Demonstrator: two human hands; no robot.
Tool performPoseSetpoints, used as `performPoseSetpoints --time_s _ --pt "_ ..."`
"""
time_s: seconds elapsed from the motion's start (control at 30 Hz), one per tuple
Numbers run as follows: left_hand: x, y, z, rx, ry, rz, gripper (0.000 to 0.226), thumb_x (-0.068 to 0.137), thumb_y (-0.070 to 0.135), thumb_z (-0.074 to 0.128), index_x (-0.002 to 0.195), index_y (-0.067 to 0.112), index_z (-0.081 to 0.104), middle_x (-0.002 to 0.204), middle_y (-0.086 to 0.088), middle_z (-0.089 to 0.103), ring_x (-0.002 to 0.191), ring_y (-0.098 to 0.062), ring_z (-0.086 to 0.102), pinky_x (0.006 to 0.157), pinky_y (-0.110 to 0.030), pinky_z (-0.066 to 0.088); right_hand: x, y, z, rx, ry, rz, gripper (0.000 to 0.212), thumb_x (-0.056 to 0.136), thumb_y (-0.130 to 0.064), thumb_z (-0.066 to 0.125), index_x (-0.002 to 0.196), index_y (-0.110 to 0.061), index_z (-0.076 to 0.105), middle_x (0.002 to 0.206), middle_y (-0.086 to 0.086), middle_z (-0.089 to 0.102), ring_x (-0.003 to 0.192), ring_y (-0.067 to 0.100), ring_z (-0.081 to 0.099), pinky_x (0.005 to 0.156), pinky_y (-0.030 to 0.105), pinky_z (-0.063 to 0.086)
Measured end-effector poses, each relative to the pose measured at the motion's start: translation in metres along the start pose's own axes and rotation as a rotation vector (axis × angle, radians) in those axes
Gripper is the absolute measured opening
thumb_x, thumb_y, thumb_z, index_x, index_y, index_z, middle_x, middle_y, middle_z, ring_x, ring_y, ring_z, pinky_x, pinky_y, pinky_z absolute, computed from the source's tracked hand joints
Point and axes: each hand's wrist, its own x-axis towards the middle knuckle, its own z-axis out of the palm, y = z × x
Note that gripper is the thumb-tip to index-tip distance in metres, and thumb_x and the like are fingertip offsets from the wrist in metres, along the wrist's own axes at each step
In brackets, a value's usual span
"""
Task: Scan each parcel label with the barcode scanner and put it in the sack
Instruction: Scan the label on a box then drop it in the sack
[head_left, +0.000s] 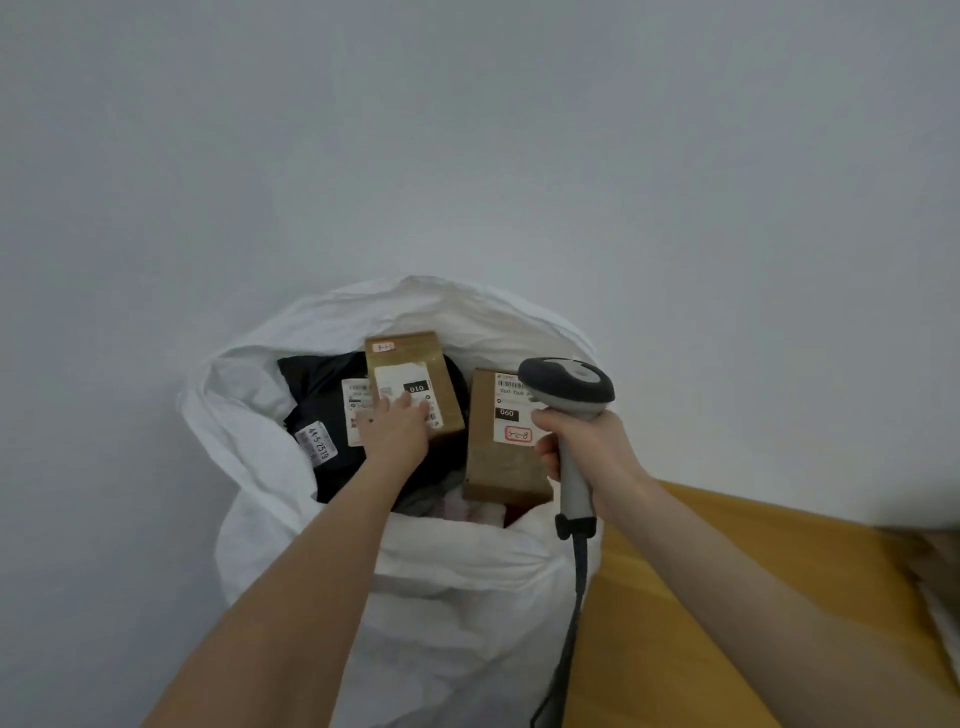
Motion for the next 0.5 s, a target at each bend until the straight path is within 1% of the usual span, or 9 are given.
performPoseSetpoints --time_s 0.07,0.13,0.2,0.27,0.33,0.4,0.5 --pt "-0.002 0.007 -0.003 -0.02 -0.001 -0.025 0.036 0.098 0.034 0.045 0.132 0.024 0.048 0.138 -0.003 0.044 0.13 -0.031 0.038 0.105 -0.055 0.03 -0.008 -0.002 -0.016 0.019 0.014 -0.006 0.006 0.086 -0.009 0.068 0.083 -0.005 0.065 0.056 0.009 0.06 0.048 0.017 0.052 0.051 0.029 0.045" --pt "-0.012 0.016 -0.007 -0.064 0.061 -0.062 0.039 0.097 0.039 0.046 0.13 0.018 0.05 0.136 -0.007 0.047 0.126 -0.031 0.043 0.101 -0.05 0.035 -0.017 -0.002 -0.032 0.032 0.023 -0.005 0.006 0.087 -0.009 0.067 0.083 -0.005 0.064 0.056 0.009 0.061 0.048 0.017 0.052 0.05 0.028 0.046" --pt "-0.028 0.031 -0.014 -0.115 0.198 -0.096 0.039 0.096 0.032 0.05 0.13 0.014 0.05 0.133 -0.011 0.049 0.121 -0.031 0.048 0.093 -0.044 0.041 -0.028 0.001 -0.05 0.053 0.042 0.006 0.007 0.087 -0.009 0.067 0.085 -0.004 0.064 0.057 0.009 0.061 0.048 0.017 0.053 0.049 0.027 0.047" --pt "-0.046 0.053 -0.028 -0.2 0.36 -0.11 0.04 0.094 0.029 0.053 0.128 0.008 0.048 0.128 -0.015 0.05 0.115 -0.033 0.05 0.083 -0.042 0.044 -0.039 0.003 -0.073 0.102 0.054 0.015 0.007 0.087 -0.009 0.067 0.085 -0.004 0.063 0.058 0.009 0.06 0.047 0.017 0.053 0.049 0.027 0.047" --pt "-0.065 0.086 -0.048 -0.298 0.475 -0.074 0.04 0.094 0.03 0.053 0.125 0.005 0.048 0.123 -0.017 0.051 0.111 -0.033 0.05 0.078 -0.041 0.045 -0.052 0.007 -0.104 0.147 0.064 0.023 0.007 0.087 -0.008 0.066 0.085 -0.004 0.061 0.059 0.01 0.059 0.047 0.017 0.051 0.048 0.028 0.046" --pt "-0.088 0.126 -0.066 -0.376 0.56 0.005 0.037 0.093 0.027 0.054 0.124 0.006 0.05 0.122 -0.015 0.051 0.111 -0.031 0.05 0.077 -0.04 0.045 -0.067 0.013 -0.142 0.175 0.078 0.041 0.007 0.087 -0.008 0.066 0.088 -0.004 0.061 0.061 0.01 0.058 0.048 0.017 0.051 0.049 0.027 0.046" --pt "-0.129 0.195 -0.081 -0.379 0.599 0.14 0.036 0.091 0.021 0.056 0.123 0.007 0.051 0.122 -0.014 0.051 0.111 -0.03 0.049 0.078 -0.039 0.047 -0.094 0.026 -0.206 0.222 0.111 0.077 0.009 0.088 -0.01 0.066 0.088 -0.005 0.059 0.057 0.007 0.058 0.046 0.016 0.051 0.05 0.028 0.046"
